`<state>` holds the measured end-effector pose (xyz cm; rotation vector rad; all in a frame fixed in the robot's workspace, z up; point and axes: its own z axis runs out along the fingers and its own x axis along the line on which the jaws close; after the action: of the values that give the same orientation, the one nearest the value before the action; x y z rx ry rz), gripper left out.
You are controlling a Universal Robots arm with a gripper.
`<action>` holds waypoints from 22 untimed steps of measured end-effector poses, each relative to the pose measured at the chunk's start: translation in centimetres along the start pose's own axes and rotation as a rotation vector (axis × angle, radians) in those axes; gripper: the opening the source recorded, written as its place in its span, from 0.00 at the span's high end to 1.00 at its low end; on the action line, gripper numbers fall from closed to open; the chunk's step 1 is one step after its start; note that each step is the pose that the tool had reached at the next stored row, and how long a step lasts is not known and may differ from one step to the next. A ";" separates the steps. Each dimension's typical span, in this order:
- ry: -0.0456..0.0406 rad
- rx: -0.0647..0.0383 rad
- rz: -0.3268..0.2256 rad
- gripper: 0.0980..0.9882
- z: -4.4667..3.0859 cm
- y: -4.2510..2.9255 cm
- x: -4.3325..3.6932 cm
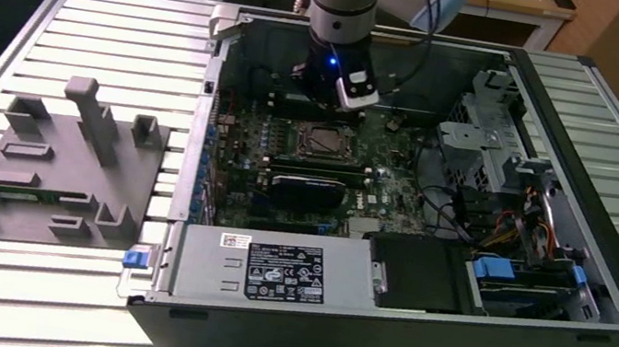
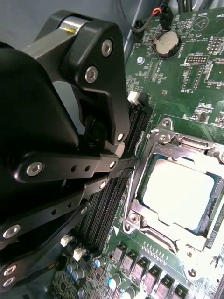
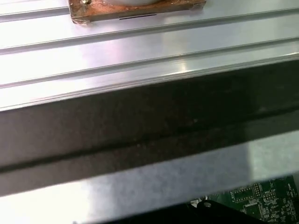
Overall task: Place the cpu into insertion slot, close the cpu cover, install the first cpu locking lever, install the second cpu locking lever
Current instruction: 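Install the first cpu locking lever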
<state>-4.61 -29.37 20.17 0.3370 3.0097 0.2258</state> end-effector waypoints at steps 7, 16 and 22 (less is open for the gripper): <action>-0.0140 0.011 0.025 0.99 0.32 -0.05 0.03; -0.0324 0.020 0.044 0.99 0.69 -0.11 0.06; -0.0325 0.019 0.045 0.99 0.69 -0.11 0.06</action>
<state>-4.62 -29.37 19.47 0.4057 2.9764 0.1933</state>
